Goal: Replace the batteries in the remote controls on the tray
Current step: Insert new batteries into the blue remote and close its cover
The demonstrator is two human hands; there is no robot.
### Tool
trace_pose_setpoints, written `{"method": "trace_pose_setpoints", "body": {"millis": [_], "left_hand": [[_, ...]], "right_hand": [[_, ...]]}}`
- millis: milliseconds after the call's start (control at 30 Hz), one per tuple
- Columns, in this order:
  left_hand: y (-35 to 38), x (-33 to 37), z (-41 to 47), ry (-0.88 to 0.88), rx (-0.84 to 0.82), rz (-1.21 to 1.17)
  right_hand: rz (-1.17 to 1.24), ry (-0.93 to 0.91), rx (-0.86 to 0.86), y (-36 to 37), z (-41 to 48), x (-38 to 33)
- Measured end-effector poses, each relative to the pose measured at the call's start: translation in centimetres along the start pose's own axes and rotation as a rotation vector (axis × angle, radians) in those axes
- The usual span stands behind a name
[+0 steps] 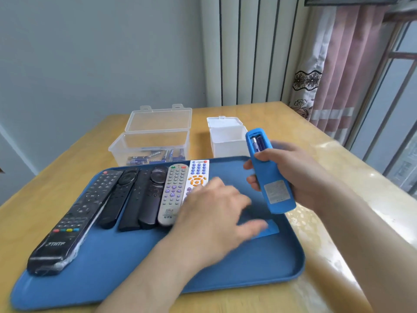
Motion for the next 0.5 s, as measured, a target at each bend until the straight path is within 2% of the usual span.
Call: {"method": "trace_pose_setpoints", "body": {"millis": [67, 100, 167, 233, 300, 367, 433, 500], "left_hand": [[1.1, 1.3, 0.3, 0.06, -0.103, 0.027], [0.9, 1.5, 0.3, 0.08, -0.096, -0.011], [0.6, 1.4, 0.4, 0.113, -0.033, -0.057], [0.5, 1.6, 0.6, 0.172, 0.006, 0.019], [0.4, 1.9, 0.4, 0.223, 0.105, 0.057], [-0.8, 0.9, 0.3, 0.174, 0.264, 0.023], [-2.2, -1.7, 0.1, 0.001, 0.345, -0.208], [-2.1, -4.9, -0.3, -0.254, 0.371, -0.69]], "right_hand": [[-0.088, 0.04, -0.016, 0.3, 0.3, 1.0], [-0.123, 0.058, -0.034, 0.5, 0.4, 1.4], [-0.165, 0.078, -0.081, 1.2, 0.4, 2.0], [-0.179, 0.081, -0.11, 1.5, 0.4, 2.1], [-0.158, 0.09, -0.132, 1.5, 0.2, 2.1], [-0.112, 0.108, -0.198, 1.6, 0.0, 2.0], [-0.113, 0.103, -0.296, 2.0, -0.5, 1.7], [-0.074, 0.039, -0.382, 2.9, -0.9, 1.2]]}}
Point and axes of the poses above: each hand's wrist, its own z-axis towards the middle knuckle, its own y-axis out of the palm, x = y × z, the point moved 9 cm from there along z, towards the middle knuckle, and after that the axes turned 4 degrees about y, right-handed, at the moved point
